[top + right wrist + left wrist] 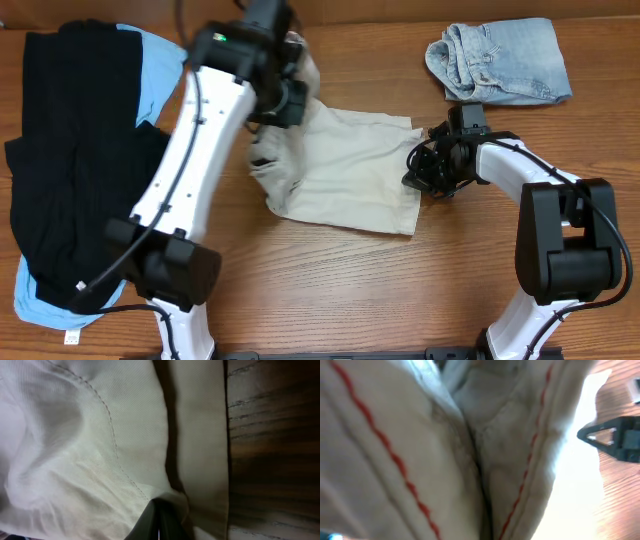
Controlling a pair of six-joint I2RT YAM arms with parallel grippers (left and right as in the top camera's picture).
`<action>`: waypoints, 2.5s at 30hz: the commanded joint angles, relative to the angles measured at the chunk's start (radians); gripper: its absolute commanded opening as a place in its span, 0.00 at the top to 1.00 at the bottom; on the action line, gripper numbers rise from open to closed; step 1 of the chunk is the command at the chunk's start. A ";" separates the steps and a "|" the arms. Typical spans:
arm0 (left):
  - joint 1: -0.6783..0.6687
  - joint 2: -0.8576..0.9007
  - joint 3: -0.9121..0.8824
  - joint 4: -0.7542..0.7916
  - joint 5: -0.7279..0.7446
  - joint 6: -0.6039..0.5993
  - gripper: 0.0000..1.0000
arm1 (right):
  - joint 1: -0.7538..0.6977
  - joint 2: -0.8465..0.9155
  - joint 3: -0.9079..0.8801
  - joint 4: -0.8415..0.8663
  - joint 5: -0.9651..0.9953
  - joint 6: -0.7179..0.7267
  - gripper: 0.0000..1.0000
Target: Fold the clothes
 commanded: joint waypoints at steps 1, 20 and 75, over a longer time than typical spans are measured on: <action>-0.090 0.037 -0.062 0.059 0.009 -0.140 0.96 | 0.007 0.051 -0.019 0.003 0.039 0.006 0.96; -0.249 0.259 -0.087 0.240 0.268 -0.222 0.96 | 0.005 0.051 -0.019 0.011 0.039 0.010 0.96; 0.236 0.259 0.020 0.038 0.266 0.050 0.00 | -0.061 -0.205 0.171 -0.344 0.235 -0.150 0.00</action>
